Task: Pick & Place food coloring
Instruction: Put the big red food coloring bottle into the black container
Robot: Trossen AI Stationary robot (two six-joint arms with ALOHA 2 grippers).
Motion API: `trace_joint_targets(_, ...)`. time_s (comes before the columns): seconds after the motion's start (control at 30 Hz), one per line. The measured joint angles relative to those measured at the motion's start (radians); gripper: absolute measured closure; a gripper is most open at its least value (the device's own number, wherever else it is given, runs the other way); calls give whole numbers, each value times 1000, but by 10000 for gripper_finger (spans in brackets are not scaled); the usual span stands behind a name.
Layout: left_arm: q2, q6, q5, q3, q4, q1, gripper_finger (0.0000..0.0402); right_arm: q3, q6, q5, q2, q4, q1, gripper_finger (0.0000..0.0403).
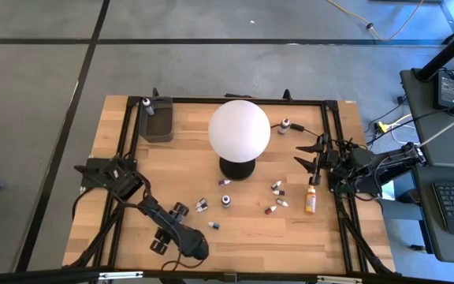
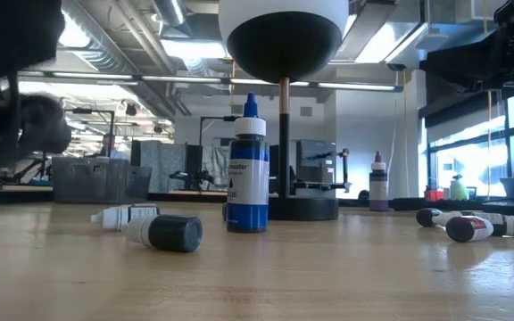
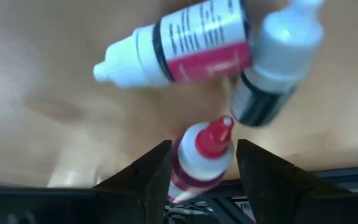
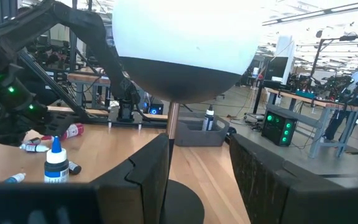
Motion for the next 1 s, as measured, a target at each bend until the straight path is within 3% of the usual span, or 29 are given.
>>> trace_joint_targets(0.43, 57, 24, 18, 0, -13, 0, 283, 0, 0, 0, 0, 0, 0, 230)
trace_joint_targets(0.67, 42, -2, 13, 0, -4, 0, 284, 0, 0, 0, 0, 0, 0, 230)
trace_joint_targets(0.83, -50, -171, -20, 0, -6, 19, 284, 0, 0, 0, 0, 0, 0, 230)
trace_joint_targets(1.0, -199, -439, -174, 0, -7, 28, 284, 0, 0, 0, 0, -1, 0, 230)
